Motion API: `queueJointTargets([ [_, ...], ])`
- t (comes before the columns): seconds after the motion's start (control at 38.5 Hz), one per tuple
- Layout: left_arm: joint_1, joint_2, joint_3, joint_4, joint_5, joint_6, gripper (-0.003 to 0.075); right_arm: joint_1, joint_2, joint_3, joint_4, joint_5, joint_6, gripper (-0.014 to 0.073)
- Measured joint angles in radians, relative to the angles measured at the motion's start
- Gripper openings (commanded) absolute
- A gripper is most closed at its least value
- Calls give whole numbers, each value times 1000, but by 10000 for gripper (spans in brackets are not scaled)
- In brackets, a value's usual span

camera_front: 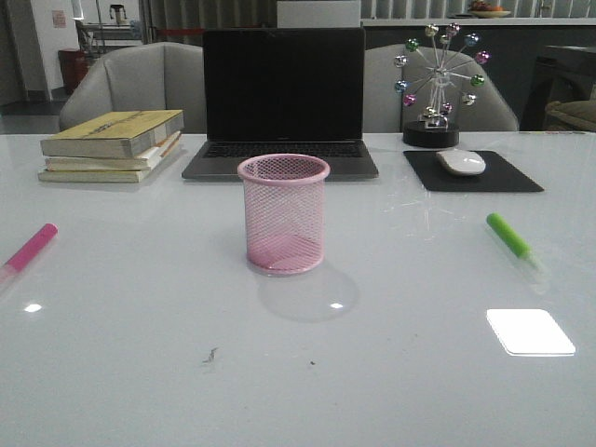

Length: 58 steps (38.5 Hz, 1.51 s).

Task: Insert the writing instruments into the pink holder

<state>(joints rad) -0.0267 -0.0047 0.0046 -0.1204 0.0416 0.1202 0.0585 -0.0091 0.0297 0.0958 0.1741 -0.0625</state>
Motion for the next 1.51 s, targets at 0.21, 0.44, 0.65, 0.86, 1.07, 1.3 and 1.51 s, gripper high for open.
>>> queueJointTargets([
  [0.21, 0, 0, 0, -6, 0, 0, 99, 0, 0, 0, 0, 0, 0, 57],
  [0.44, 0, 0, 0, -8, 0, 0, 99, 0, 0, 0, 0, 0, 0, 57],
  [0.65, 0, 0, 0, -8, 0, 0, 99, 0, 0, 0, 0, 0, 0, 57],
  [0.86, 0, 0, 0, -8, 0, 0, 99, 0, 0, 0, 0, -9, 0, 57],
  [1.07, 0, 0, 0, -8, 0, 0, 99, 0, 0, 0, 0, -45, 0, 57],
  [1.3, 0, 0, -6, -17, 0, 0, 99, 0, 0, 0, 22, -159, 0, 57],
  [1.51, 0, 0, -107, -4, 7, 0, 99, 0, 0, -109, 50, -126, 0, 57],
])
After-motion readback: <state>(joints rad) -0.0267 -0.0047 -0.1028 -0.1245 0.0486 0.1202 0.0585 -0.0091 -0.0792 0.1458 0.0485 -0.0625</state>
